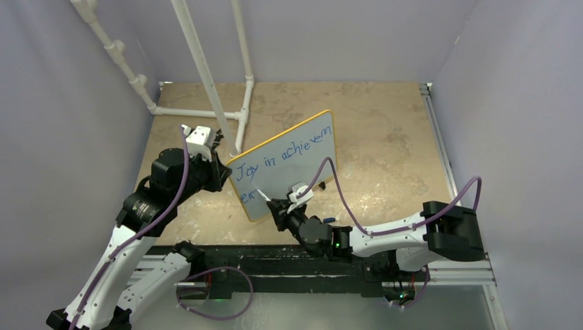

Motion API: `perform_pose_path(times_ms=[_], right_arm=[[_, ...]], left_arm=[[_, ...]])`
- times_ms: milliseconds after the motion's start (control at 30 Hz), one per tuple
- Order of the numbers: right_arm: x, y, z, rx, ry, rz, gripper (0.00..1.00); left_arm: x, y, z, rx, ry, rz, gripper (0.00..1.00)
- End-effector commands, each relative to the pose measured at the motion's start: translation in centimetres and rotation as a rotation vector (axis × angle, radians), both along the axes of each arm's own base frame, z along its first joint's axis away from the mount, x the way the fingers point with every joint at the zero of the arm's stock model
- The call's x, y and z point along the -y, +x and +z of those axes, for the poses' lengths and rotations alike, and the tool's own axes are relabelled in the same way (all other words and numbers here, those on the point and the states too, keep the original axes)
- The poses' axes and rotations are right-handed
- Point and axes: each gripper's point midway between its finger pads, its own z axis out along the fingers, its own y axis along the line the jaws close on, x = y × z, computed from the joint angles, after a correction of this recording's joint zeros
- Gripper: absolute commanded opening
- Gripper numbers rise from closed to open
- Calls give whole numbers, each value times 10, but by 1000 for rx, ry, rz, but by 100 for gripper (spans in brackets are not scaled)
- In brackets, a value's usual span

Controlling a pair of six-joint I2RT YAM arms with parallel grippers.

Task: Write a sentence on the whiteboard

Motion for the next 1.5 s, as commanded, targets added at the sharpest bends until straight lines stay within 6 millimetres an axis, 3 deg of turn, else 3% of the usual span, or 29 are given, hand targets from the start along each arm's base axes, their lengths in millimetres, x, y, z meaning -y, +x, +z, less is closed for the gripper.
perform_pose_path(times_ms=[0, 233, 467, 833, 1467], right_arm=[[7, 4, 26, 26, 75, -36, 0], [2, -2, 45, 81, 115, 37, 0], [-9, -1, 43, 91, 87, 35, 0], [-9, 4, 22, 47, 22, -10, 0], [-9, -7, -19, -68, -25, 29, 0]], left_arm=[[1, -1, 8, 14, -31, 5, 0], [1, -1, 7, 13, -26, 5, 0], [1, 0, 7, 11, -26, 5, 0], [1, -1, 7, 11, -26, 6, 0], [-1, -2, 7, 9, -23, 9, 0]])
